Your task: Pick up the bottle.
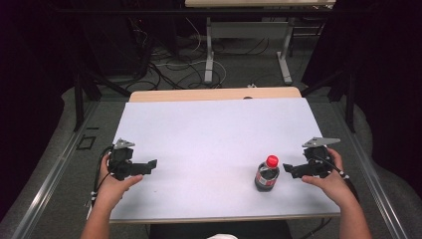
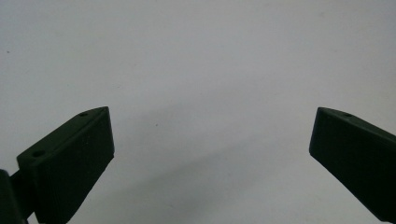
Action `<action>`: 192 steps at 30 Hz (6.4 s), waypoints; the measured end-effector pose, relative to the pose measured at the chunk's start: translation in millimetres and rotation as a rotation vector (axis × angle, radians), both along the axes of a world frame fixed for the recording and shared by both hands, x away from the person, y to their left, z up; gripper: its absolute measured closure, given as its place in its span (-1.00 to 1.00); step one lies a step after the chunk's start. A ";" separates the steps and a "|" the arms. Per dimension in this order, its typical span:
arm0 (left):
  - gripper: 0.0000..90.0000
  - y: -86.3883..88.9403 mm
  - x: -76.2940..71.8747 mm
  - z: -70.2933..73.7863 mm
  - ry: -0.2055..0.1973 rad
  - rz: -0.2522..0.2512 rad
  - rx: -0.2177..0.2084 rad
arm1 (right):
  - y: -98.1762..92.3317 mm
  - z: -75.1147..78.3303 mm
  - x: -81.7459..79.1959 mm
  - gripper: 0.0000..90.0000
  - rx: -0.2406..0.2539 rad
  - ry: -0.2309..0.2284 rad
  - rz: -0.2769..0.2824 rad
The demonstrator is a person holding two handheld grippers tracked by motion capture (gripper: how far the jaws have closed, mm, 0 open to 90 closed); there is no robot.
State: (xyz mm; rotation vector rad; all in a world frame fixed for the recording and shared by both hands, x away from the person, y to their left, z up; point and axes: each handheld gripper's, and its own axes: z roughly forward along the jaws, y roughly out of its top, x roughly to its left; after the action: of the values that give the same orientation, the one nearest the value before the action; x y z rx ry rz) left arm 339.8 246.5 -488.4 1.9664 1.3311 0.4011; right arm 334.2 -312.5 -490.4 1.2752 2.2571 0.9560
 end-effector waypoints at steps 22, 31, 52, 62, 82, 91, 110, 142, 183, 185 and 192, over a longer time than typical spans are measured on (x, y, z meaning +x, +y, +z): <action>-0.97 -37.0 -24.6 34.0 -0.057 -0.171 0.005 | 47.4 27.6 -27.5 -0.77 0.043 0.018 0.266; -0.97 -43.0 -23.9 28.5 -0.051 -0.180 0.012 | 64.3 -1.3 -19.4 -0.64 0.023 0.055 0.336; -0.96 -48.8 -24.3 27.1 -0.047 -0.214 0.036 | 74.4 -8.2 -21.4 -0.34 0.025 -0.019 0.354; -0.93 -56.6 -26.5 28.1 -0.049 -0.244 0.038 | 89.0 -4.2 -25.3 -0.33 0.025 -0.037 0.363; -0.87 -101.2 -34.8 56.5 -0.107 -0.417 -0.069 | 156.7 28.1 -18.2 -0.34 0.019 -0.057 0.515; -0.63 -120.7 -35.2 70.7 -0.097 -0.484 -0.087 | 178.0 29.7 -18.3 -0.34 0.020 -0.052 0.553; -0.22 -155.8 -39.6 82.1 -0.108 -0.697 -0.104 | 183.2 20.4 -25.4 -0.34 0.021 -0.015 0.605; 0.37 -186.8 -34.3 92.3 -0.110 -0.790 -0.081 | 184.5 19.9 -32.0 -0.33 0.082 -0.019 0.652; 0.37 -193.9 -51.0 103.2 -0.180 -0.601 -0.009 | 184.8 26.7 -32.2 -0.33 0.076 -0.005 0.494; 0.37 -198.2 -56.5 100.5 -0.214 -0.547 0.006 | 185.7 26.1 -32.1 -0.33 0.055 -0.014 0.458; 0.34 -189.3 -47.5 98.4 -0.165 -0.615 -0.073 | 182.1 25.0 -29.9 -0.33 0.070 0.012 0.501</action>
State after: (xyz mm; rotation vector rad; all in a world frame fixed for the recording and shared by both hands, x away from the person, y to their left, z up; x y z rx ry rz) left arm 292.3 57.2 -390.0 2.1051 0.5818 0.2037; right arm 304.3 -130.4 -465.4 0.7440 2.6316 1.1999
